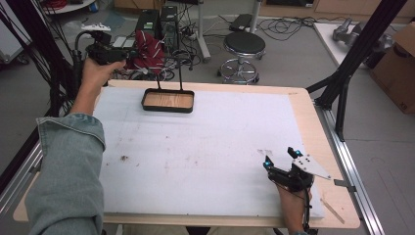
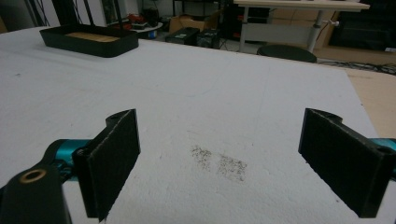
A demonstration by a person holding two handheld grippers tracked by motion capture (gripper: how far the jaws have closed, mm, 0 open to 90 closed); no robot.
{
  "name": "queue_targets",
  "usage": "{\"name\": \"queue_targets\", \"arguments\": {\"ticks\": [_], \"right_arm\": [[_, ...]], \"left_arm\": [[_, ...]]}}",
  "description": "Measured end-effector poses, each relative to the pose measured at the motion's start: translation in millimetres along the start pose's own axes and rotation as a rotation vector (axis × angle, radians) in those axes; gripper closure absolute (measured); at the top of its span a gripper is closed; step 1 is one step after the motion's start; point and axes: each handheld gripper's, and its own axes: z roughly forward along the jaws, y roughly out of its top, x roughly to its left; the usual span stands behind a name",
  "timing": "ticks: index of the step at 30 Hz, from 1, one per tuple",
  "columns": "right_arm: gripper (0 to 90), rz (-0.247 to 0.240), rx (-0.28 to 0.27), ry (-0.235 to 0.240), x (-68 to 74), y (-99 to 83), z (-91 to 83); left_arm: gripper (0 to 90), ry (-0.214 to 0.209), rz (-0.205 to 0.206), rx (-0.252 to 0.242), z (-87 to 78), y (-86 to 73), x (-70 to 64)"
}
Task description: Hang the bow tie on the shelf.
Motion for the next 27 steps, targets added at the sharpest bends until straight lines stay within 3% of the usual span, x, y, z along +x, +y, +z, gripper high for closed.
{"name": "queue_targets", "arguments": {"ticks": [13,27], "right_arm": [[11.6,0.001,0.001,0.004,0.6,0.1,0.1],[11.6,-0.001,0.006,0.004,0.8,0.0,0.2]], "left_arm": [[74.9,0.085,-0.063,0.032,-2.0,-9.6,21.8],[74.9,0.120,-0.080,0.081,-1.6,-25.9,31.7]]}}
